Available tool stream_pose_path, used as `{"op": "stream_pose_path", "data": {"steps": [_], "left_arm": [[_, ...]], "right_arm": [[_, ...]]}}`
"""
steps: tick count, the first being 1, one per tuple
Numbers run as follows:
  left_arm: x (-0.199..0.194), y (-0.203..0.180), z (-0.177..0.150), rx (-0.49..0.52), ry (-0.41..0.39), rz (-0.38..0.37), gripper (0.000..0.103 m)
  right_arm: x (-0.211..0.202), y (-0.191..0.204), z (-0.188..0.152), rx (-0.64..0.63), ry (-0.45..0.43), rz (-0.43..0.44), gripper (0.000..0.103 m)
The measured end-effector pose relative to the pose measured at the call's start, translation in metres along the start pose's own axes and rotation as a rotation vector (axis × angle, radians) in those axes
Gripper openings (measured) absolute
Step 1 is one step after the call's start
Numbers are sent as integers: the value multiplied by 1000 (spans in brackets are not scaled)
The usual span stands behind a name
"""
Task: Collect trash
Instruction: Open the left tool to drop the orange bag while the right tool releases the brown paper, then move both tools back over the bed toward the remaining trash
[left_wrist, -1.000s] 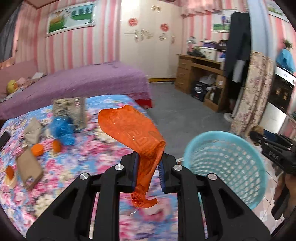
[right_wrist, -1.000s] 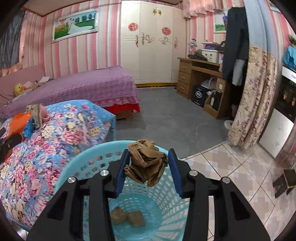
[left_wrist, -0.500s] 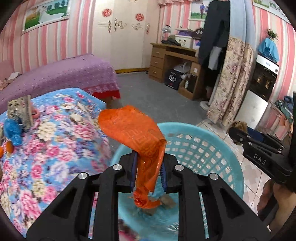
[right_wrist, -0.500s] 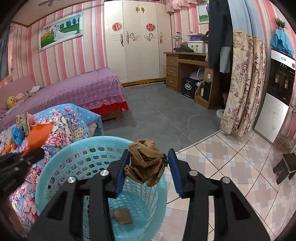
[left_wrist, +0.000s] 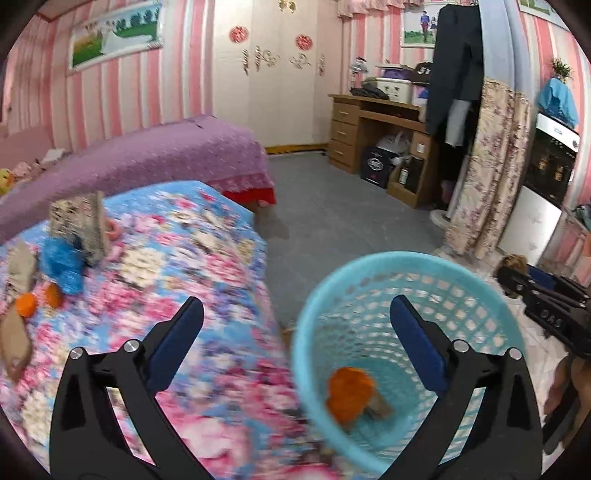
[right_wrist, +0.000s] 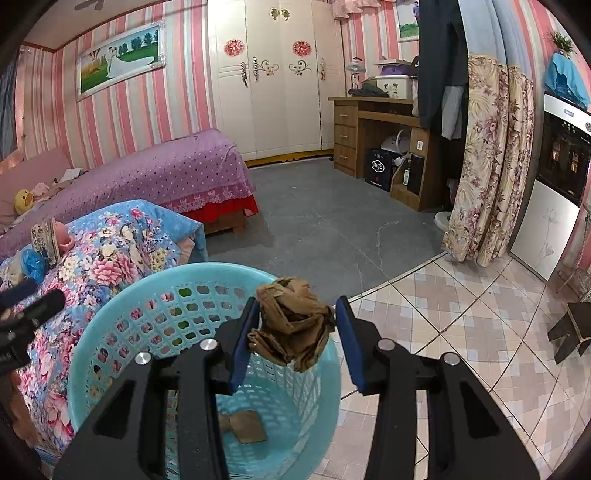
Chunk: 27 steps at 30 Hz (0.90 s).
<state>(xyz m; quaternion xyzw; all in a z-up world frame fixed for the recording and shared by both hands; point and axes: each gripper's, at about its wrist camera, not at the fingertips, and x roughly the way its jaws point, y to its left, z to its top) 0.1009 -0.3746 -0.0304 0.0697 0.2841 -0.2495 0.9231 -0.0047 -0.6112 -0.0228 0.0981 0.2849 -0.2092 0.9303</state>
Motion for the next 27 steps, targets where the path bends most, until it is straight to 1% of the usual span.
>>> {"op": "stream_pose_path", "data": {"steps": [2,5,6,8,9,12,13,14,15,21,27], "left_arm": [[-3,11,0,-2,-7,19,98],[-6,29,-1,-30,-4,37,98],[-6,32,-1,-39,-2,39,98],[-9,41,-3,-44,-2,45,98],[-11,44,-3,-39,-5,53,98],[-18,51,-4,-33,-19,79,98],[-21,56,-4,-36,-23,87,98],[-25,60,-4,-41,-26,93,98],[-28,63,-4,-45,-29,95,98],[-53,90,-2,-42,-59,135,98],[-72,133,-8,-77,-60,186,98]], "right_arm": [[2,5,-1,-12,3,-4,43],[6,15,-3,-27,11,-9,47],[6,18,-4,-30,10,-13,50],[5,22,-2,-32,1,-24,68],[3,24,-1,-29,-8,-28,74],[-5,30,4,-12,-35,-46,79],[-6,32,5,-6,-37,-51,83],[-7,35,6,-4,-39,-60,93],[-9,39,7,-7,-43,-74,96],[-13,71,15,-33,-47,-80,98],[-18,113,19,-22,-56,-14,98]]}}
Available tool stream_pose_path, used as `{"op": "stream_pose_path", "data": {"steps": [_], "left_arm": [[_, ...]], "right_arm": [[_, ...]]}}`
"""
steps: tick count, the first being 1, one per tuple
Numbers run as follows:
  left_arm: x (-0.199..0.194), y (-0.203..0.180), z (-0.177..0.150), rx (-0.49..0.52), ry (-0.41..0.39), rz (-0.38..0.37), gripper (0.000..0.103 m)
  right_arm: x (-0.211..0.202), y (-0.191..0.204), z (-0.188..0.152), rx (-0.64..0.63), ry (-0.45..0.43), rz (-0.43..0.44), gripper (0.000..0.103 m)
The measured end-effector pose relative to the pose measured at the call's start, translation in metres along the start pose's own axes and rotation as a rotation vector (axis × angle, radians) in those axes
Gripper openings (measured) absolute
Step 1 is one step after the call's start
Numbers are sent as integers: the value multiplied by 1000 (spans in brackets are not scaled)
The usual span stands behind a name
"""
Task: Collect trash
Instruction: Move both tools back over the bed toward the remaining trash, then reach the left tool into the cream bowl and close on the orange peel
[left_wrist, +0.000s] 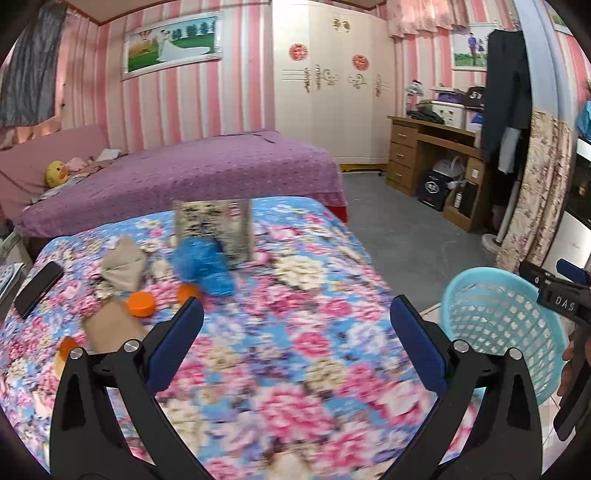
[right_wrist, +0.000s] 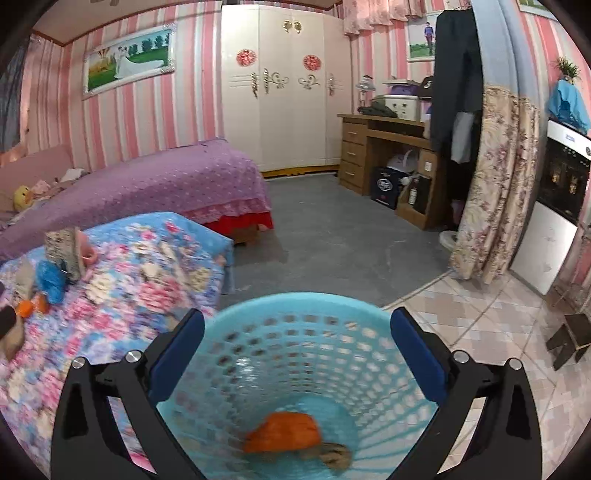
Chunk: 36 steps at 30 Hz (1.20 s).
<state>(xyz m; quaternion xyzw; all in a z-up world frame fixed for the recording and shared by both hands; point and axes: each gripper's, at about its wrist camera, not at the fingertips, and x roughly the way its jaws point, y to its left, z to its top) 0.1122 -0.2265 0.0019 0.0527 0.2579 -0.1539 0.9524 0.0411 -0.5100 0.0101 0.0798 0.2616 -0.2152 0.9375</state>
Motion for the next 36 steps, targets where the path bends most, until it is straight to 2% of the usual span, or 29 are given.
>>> {"op": "stream_pose_path", "data": {"steps": [11,18,21,28,36], "left_arm": [[-12,107,-13,-76,4,136,98],[-15,155,-27,-138,23,171,98],[-17,176,-33,-156,28,183,98],[-17,218,-45,-191,40,222,98],[-13,250,-59,-219,82,227,98]], "right_arm": [[0,97,-2,-68,3,132,98],[1,141,-10,-95,13,182,98],[2,163,-15,-147,14,192,98],[8,193,-23,-193,21,208,98],[12,215,-27,-218,31,230,98]]}}
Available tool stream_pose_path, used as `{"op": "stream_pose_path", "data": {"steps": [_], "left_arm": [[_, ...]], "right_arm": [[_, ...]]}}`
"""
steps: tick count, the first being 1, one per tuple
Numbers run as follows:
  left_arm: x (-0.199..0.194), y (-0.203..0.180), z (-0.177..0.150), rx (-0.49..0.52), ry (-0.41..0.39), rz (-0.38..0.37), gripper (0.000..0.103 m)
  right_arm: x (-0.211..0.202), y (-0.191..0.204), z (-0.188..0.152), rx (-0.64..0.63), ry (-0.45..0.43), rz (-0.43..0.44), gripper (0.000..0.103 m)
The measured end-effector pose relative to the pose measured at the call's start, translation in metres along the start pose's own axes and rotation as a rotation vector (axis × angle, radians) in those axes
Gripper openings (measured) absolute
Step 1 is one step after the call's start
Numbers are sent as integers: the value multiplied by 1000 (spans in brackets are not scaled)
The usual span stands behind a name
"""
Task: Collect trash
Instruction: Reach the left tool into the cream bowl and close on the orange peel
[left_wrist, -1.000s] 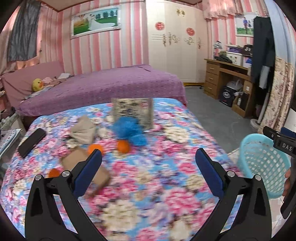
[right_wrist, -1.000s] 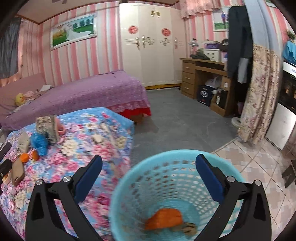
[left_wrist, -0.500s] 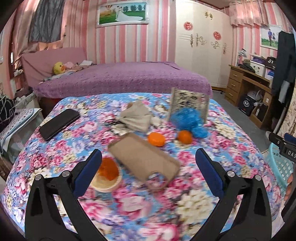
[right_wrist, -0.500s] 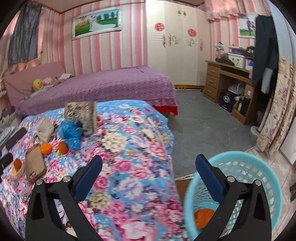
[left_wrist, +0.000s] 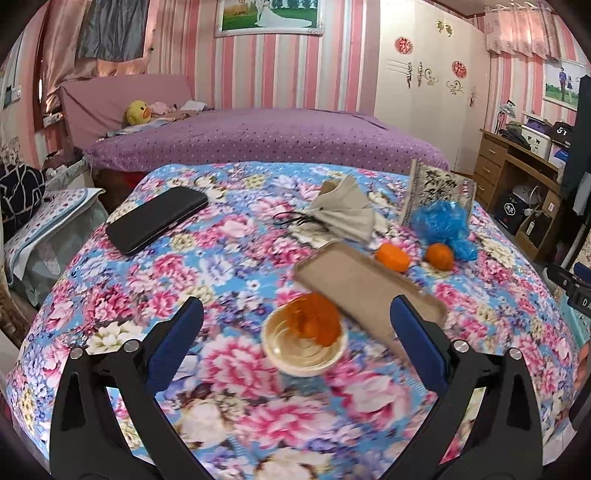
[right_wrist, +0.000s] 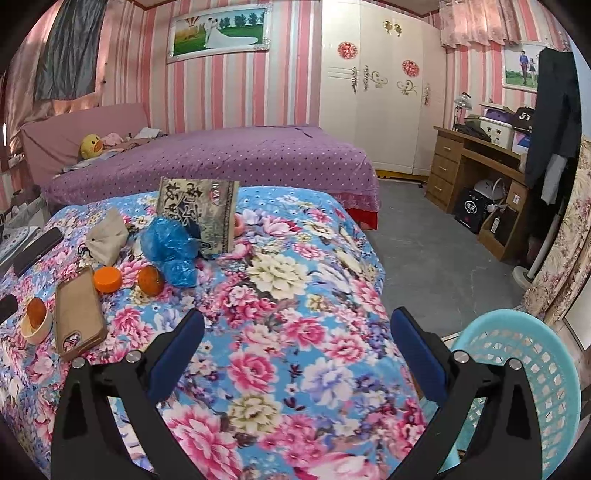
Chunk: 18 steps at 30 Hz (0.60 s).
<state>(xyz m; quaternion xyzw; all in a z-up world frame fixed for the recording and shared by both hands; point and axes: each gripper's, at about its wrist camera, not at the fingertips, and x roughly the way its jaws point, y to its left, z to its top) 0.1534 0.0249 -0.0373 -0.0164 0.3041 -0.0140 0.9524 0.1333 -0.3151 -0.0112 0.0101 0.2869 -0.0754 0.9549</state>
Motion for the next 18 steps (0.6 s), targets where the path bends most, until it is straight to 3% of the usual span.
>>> {"op": "stream_pose_path", "data": {"steps": [3,8,13,18], "left_arm": [[6,12,-3,-1,21,23,98],[22,29,-8,-44,86,-8,97],[28,25,-8,-40,96,-46,89],[35,9,-4,-23,118,-114,69]], "right_arm": [[3,8,0,-26,5,-1,98],[8,20,-1,-76,13,-12,98],[12,23,-2,-79,21,-4,98],[14,28,-3,-87,28,0,98]]}}
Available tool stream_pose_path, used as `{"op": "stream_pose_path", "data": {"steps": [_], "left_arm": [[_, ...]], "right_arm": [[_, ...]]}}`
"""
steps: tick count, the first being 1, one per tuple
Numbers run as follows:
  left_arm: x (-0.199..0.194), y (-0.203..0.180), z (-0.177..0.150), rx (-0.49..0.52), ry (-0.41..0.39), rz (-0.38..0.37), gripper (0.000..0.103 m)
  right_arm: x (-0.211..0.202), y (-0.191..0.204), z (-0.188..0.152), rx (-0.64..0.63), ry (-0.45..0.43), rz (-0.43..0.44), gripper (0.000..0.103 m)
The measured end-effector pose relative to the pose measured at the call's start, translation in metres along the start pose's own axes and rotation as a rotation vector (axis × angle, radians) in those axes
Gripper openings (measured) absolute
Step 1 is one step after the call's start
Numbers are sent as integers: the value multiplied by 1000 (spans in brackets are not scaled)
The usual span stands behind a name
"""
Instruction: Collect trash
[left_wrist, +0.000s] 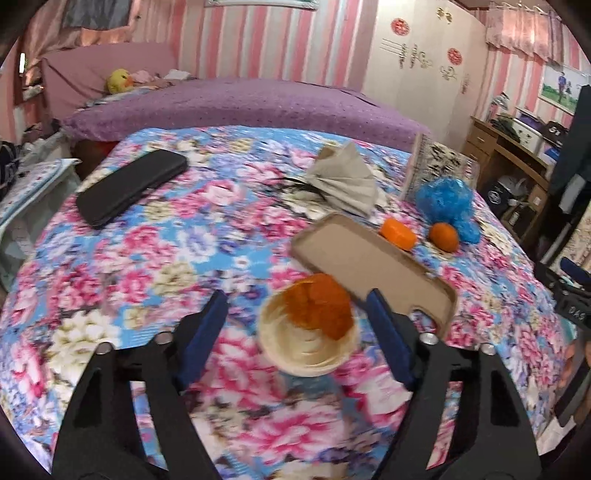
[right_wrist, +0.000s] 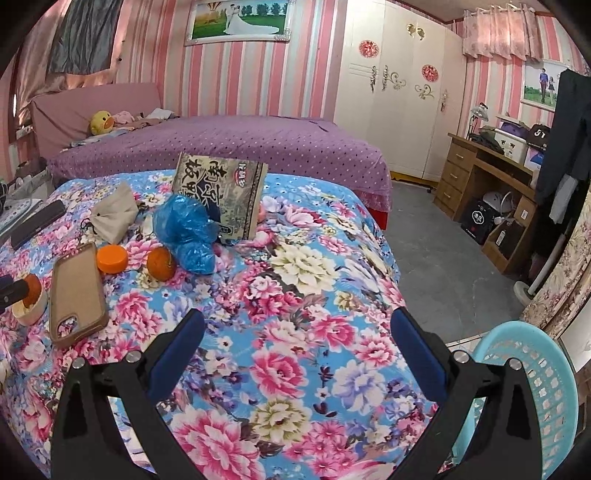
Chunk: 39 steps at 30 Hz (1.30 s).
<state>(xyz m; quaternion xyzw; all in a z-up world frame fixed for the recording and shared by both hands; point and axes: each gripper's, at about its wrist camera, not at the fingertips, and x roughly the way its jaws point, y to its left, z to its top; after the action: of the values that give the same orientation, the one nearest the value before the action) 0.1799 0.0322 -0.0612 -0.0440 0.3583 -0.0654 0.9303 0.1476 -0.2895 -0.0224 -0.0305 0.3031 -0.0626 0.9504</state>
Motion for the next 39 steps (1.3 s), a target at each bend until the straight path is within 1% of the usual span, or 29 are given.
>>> {"op": "stream_pose_path", "data": {"steps": [1,2,4,6,7,8,10,14,16,22,26,28,29,30,32,36,37,39], "left_arm": [[3,-4,0,12,6,-4,66],[5,-7,1,23,14,-7,61],[8,-10,2,27,16,-6,58],[10,-10,4,20,18,-19,48],[10,-10,5,15,13,-26,46],[10,-10,6,14,11,-47,29],[10,-12,7,21,5,-46,28],[8,-16,8,39,-9,-42,22],[5,-14,10,27,-21,-50,20],[-1,-2,18,-17,-54,-38,16],[-7,9,22,-43,-78,-27,15],[-11,16,25,-62,-89,-30,13],[-11,18,26,-66,-94,-25,6],[-12,22,27,-68,-98,-13,5],[-12,27,28,-78,-103,12,5],[-10,40,30,-90,-101,27,4],[-9,46,32,-88,-103,46,4],[-7,57,32,-102,-89,46,4]], "right_arm": [[1,1,-1,-6,2,-1,98],[2,1,-1,-11,5,-1,98],[4,1,-2,-10,8,1,98],[5,1,-2,-6,11,6,98],[5,1,-2,-5,12,9,98],[6,1,-2,-7,12,9,98],[6,2,-2,-11,11,10,98],[7,2,-3,-12,13,11,98],[6,3,-2,-13,12,11,98],[7,10,-2,-15,11,18,98],[9,19,-1,-26,13,29,98],[10,23,-1,-25,16,39,98],[10,25,-1,-29,19,41,98],[11,29,0,-36,22,44,98],[13,34,2,-41,22,54,98],[18,44,7,-34,35,105,98],[19,49,7,-42,40,107,98],[21,57,6,-68,47,96,98]]}}
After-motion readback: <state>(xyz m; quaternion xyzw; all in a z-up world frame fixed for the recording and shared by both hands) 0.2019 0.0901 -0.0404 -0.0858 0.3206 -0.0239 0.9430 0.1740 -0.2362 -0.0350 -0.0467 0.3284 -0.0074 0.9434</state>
